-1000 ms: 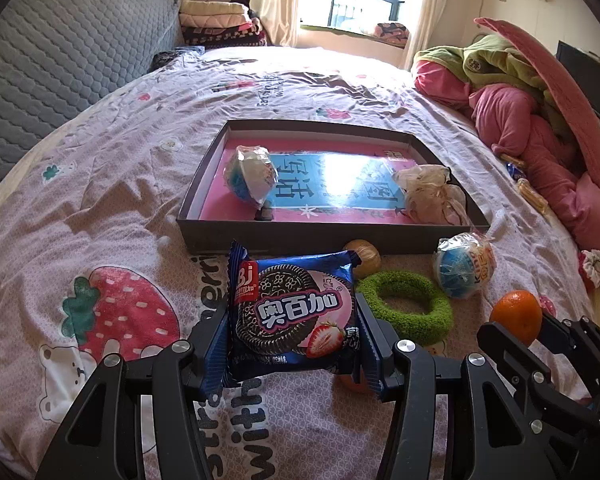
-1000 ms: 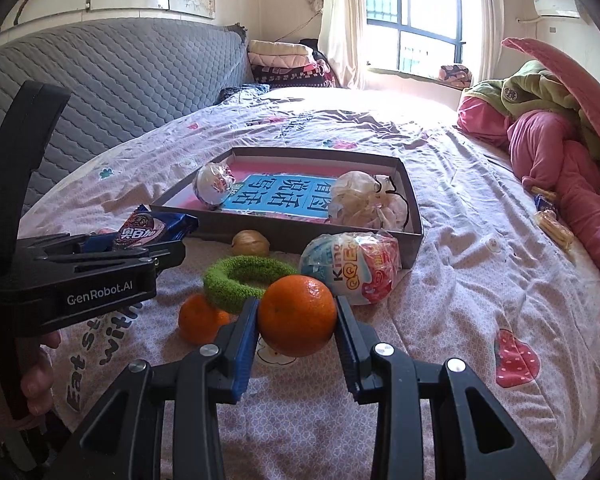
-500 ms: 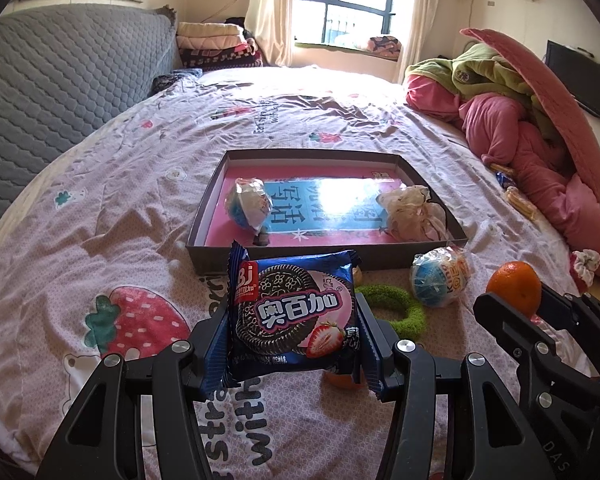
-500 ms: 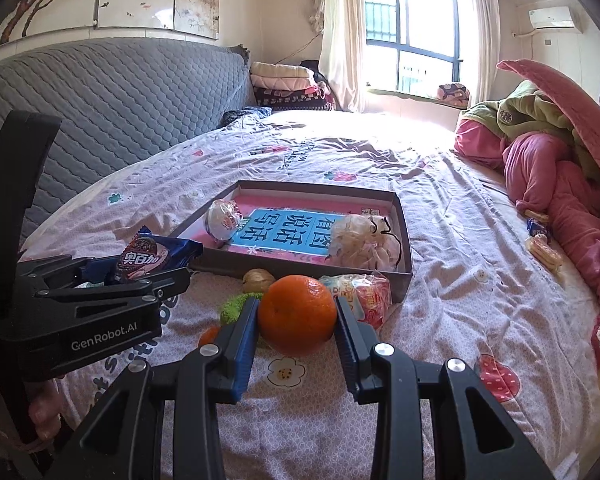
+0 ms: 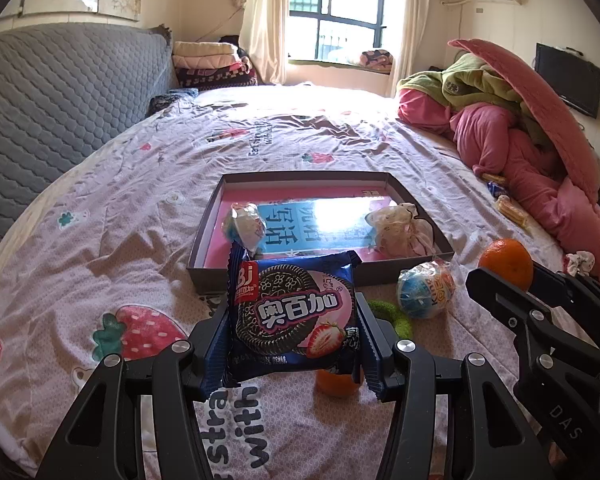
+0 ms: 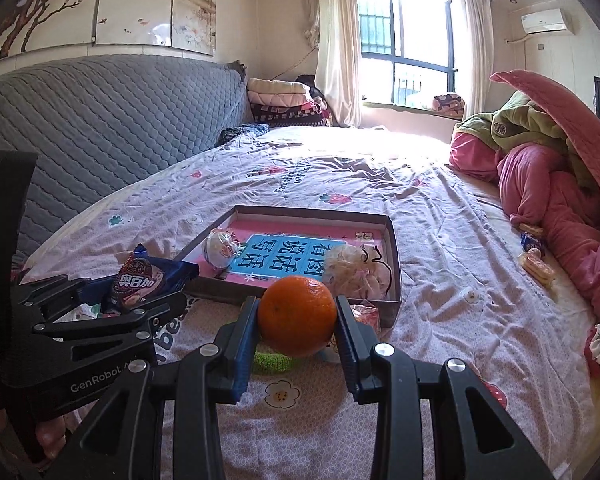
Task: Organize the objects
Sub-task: 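Lift the orange and biscuit packet and carry them toward the tray box, then carry the orange with the right tool while the left tool carries the packet over the tray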
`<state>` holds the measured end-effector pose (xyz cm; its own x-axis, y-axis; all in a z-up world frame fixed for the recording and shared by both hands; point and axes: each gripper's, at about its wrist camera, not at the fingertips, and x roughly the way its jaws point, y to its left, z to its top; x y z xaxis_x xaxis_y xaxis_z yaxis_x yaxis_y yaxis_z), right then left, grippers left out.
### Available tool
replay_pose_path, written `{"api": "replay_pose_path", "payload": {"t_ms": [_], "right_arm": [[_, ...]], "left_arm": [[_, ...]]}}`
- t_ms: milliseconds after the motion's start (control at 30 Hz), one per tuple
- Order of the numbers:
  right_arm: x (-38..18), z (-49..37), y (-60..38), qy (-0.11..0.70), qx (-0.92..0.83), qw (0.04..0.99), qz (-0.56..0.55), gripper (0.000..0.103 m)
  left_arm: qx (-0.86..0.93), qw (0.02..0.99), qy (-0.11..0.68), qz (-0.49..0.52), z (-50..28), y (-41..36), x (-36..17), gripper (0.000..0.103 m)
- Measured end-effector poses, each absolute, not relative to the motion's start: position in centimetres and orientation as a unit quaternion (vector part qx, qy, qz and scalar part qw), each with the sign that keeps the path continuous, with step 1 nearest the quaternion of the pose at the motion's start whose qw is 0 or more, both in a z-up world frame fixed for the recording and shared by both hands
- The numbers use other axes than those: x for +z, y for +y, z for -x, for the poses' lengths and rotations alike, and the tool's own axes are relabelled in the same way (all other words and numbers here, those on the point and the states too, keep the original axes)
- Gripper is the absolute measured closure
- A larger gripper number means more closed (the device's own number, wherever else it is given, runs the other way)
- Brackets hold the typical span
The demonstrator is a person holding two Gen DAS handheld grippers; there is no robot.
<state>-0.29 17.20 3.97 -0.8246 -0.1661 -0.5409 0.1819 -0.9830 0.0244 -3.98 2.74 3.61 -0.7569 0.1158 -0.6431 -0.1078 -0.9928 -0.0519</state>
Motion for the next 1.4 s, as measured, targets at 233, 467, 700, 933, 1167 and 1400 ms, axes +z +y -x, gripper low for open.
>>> {"api": "replay_pose_path", "payload": {"t_ms": [233,467,700,933,1167,1400], "right_arm": [[4.1,1.3,16.9,0.020,-0.956,0.092,-0.279,0.066],[3.9,2.5,17.0,0.013,-0.955,0.097,-0.282,0.066],[3.5,3.8,17.4,0.009,-0.953,0.097,-0.287,0.066],[3.6,4.8,17.3,0.012,-0.954,0.097,-0.284,0.066],[3.9,6.2,17.3,0.012,-0.955,0.096,-0.282,0.066],[4.4,7.5,17.4,0.008,-0.955,0.096,-0.281,0.066]], "left_arm": [[0.939,0.054,0.000,0.341,4.8,2.6,3.5,0.046],[0.935,0.057,0.002,0.351,6.2,2.7,2.7,0.046],[0.936,0.055,0.000,0.348,7.3,2.7,2.8,0.046],[0.937,0.055,-0.001,0.346,8.6,2.7,3.0,0.046],[0.937,0.053,-0.006,0.345,10.1,2.3,3.1,0.046],[0.939,0.052,-0.013,0.341,11.5,1.9,3.6,0.046]]}}
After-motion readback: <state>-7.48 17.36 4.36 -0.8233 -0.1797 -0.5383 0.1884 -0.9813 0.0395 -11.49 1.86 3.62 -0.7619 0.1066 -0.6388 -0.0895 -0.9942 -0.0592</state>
